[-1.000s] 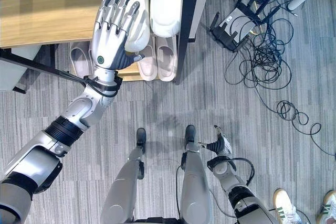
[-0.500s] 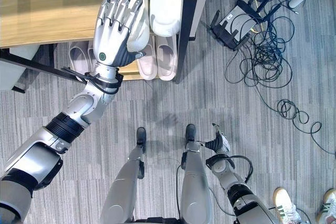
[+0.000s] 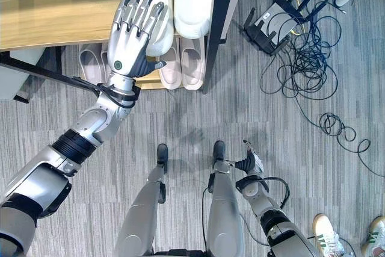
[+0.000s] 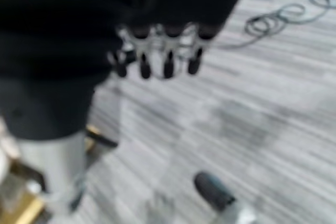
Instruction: Arrange the slippers neatly on the shoe rack.
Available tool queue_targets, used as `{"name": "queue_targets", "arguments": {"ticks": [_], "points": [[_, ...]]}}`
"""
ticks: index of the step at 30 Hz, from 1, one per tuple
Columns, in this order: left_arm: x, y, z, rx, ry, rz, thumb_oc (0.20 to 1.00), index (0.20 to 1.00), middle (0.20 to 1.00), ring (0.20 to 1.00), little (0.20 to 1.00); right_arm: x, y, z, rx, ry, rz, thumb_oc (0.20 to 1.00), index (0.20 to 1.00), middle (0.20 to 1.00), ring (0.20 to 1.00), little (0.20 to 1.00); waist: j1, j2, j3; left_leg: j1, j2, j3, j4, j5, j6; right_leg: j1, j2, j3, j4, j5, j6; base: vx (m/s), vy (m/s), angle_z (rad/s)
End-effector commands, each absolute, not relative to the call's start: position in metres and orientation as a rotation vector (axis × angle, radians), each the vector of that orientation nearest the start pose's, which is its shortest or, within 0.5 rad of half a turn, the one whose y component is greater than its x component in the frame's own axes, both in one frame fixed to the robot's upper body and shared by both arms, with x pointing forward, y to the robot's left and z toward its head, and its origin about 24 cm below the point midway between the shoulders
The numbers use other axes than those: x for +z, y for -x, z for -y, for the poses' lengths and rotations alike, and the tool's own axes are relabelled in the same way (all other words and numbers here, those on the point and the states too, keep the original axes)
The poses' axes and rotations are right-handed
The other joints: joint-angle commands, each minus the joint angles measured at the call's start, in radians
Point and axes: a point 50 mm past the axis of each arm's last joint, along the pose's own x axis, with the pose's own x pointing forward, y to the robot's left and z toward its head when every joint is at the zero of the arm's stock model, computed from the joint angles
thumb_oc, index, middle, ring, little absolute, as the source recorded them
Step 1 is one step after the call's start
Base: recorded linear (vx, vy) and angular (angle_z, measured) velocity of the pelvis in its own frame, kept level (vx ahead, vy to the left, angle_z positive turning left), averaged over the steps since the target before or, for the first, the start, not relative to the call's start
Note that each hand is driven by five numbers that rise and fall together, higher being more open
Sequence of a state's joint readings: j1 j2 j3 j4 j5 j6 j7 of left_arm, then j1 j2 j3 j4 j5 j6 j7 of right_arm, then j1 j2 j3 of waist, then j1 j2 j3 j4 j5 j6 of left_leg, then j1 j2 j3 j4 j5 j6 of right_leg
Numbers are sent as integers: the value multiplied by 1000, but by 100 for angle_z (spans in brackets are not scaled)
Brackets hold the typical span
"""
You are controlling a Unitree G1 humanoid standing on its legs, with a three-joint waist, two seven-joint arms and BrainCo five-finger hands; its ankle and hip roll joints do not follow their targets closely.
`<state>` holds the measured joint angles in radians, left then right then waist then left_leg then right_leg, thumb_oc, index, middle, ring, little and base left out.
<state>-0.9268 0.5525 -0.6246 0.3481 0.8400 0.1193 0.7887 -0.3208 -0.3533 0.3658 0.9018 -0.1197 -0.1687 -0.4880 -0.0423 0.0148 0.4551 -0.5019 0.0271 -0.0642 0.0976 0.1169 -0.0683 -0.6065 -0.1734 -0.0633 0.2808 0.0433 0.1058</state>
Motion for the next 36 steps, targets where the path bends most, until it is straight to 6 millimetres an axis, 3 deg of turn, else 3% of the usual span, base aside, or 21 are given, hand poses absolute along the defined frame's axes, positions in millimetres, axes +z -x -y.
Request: {"name": "queue_targets", "arguments": {"ticks": [1,23,36], "points": [[274,-347,-130,598,-1351,1200,1000,1000,1000,1000,1000,-38,-280,204,-199,691,-240,1000,1000,1000,1000,1000,-10,-38,25,-62,-61,20,81,-113,37,95,-26,-21,-158,41,49,0,0,0],[299,-360,-129,595,-1386,1127,1000,1000,1000,1000,1000,-35,-282,208,-192,719,-236,1000,1000,1000,1000,1000,-15,-31,22,-73,-65,19,78,-107,41,82,-31,-27,-155,44,54,0,0,0],[296,-370,-135,582,-1449,1061,1000,1000,1000,1000,1000,-33,-285,209,-183,743,-229,1000,1000,1000,1000,1000,-16,-33,23,-77,-63,21,69,-100,40,75,-31,-28,-156,47,55,0,0,0]]}}
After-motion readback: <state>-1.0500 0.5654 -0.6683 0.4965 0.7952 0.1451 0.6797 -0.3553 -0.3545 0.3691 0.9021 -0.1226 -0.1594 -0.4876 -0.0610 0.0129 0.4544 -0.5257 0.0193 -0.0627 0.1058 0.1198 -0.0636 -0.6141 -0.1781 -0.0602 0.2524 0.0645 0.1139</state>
